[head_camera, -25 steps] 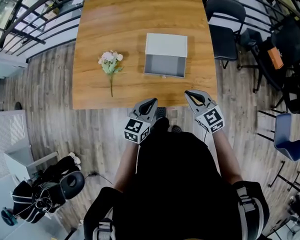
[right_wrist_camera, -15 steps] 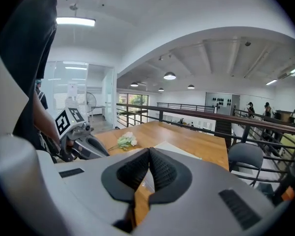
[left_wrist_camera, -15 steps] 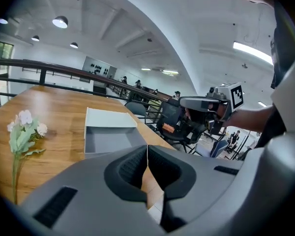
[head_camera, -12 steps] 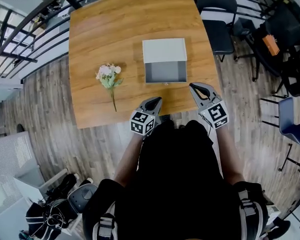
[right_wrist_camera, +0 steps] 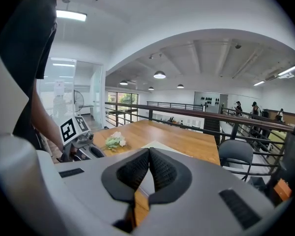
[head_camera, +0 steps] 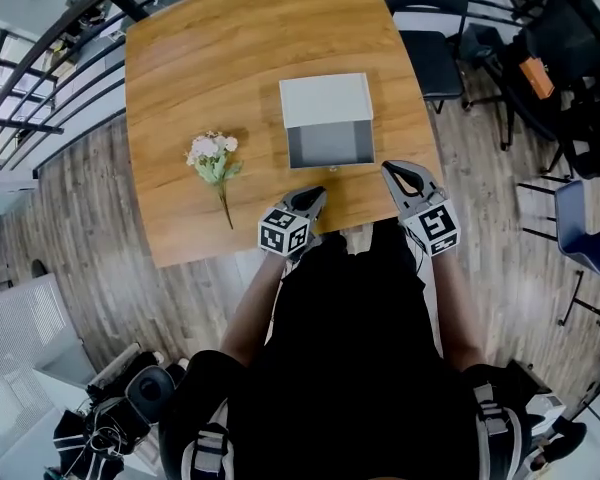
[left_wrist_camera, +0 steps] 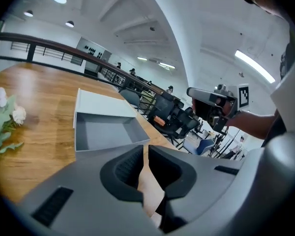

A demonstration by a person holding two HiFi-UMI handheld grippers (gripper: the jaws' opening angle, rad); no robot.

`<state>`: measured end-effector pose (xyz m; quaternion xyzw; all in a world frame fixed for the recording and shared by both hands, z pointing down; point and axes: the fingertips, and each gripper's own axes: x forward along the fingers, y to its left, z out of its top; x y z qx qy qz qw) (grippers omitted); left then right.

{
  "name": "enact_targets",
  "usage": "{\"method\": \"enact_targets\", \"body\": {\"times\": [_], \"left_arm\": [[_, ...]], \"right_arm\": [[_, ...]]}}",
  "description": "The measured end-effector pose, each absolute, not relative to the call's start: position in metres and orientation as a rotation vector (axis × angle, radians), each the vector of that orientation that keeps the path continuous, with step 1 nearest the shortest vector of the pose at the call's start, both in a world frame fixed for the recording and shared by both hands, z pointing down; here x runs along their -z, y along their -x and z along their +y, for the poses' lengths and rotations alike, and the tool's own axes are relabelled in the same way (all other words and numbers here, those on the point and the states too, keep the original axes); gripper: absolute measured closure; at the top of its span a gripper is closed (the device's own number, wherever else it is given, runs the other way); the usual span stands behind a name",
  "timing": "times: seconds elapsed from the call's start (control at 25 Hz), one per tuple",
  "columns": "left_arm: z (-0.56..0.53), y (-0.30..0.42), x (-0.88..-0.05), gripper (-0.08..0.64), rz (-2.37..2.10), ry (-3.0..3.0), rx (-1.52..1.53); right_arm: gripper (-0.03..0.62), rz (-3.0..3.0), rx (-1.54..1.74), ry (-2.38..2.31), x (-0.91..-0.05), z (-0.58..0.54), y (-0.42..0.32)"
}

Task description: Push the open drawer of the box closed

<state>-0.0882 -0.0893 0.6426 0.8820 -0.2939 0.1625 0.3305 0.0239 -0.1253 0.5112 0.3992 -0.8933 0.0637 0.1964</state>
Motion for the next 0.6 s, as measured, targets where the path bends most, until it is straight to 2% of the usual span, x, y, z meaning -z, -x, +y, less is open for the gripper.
{"method": "enact_targets", "body": {"times": [0.16, 0.44, 0.6], "left_arm": [[-0.1, 0.081, -0.661, 0.474, -0.737, -2.236, -0.406], [-0.111, 0.072, -0.72, 0.468, -0.779, -2.144, -0.528], [-0.118, 0.069, -0.732, 0.468, -0.809, -2.061, -0.474]], "right_arm": [[0.577, -2.569, -0.272, -1.15, -0.509, -0.128, -0.022], [0.577, -2.525, -0.212, -1.214, -0.516, -0.131, -0.044], [0.577, -2.526, -0.162, -1.139, -0.515, -0.131, -0.039]]}}
